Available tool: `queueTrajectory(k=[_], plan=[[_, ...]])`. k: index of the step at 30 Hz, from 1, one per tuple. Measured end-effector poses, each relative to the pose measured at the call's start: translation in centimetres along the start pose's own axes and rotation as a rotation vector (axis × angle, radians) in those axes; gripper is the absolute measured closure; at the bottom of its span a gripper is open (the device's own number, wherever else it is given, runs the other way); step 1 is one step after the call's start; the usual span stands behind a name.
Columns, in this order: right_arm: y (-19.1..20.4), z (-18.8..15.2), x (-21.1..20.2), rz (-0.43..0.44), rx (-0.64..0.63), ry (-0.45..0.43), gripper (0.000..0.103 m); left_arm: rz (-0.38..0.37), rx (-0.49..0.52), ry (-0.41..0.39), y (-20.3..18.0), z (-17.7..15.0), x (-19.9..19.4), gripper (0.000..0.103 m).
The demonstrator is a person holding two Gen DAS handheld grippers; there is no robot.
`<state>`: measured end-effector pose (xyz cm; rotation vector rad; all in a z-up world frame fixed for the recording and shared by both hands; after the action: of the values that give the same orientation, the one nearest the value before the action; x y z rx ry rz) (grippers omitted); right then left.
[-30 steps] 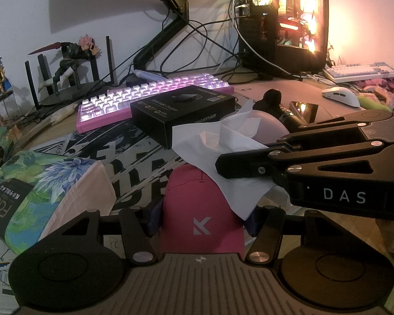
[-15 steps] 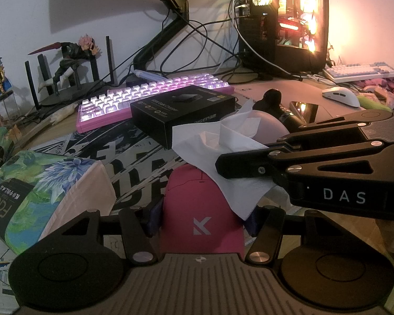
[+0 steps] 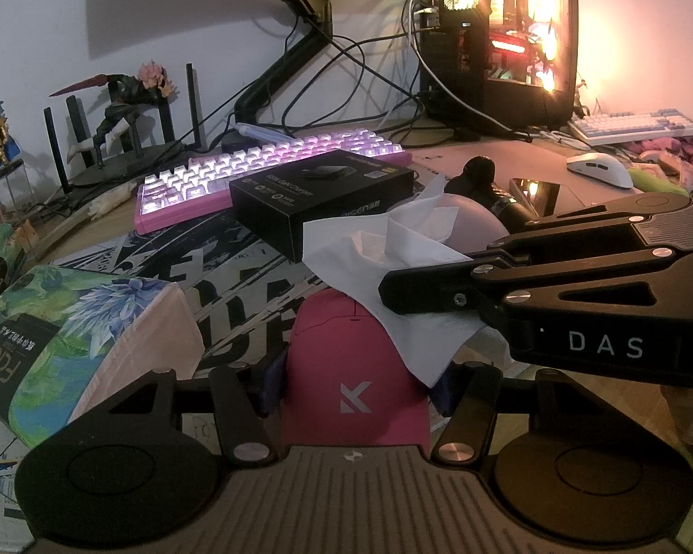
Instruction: Clean container
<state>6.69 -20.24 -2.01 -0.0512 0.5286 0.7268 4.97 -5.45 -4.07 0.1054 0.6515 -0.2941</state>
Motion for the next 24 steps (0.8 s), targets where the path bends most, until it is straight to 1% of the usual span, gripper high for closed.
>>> queueTrajectory(k=[5,15,24], plan=[[0.08,-0.01,-0.02,-0.01,-0.004,-0.001,0.098,0.0,0.0,0.0,0.0,0.0,-0.01,0.044],[0.02,0.16,-0.49,0.029,-0.001,-0.008,0.098,0.001,0.001,0.0,-0.02,0.0,0.0,0.044],[0.12,-0.02,-0.06,-0.034,0.014,0.008,0.098,0.001,0.002,0.0,-0.05,0.01,0.0,0.044]])
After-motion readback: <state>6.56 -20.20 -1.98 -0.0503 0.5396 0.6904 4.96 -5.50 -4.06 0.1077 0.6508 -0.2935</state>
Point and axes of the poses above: each gripper's, at about its wrist camera, not at the fingertips, and x roughly the way its jaws point, y to its left, z to its top, the point moved 1 cm from there along x, roughly the way its jaws point, and after that the axes turned 1 degree about -x, right-handed, at the moved point
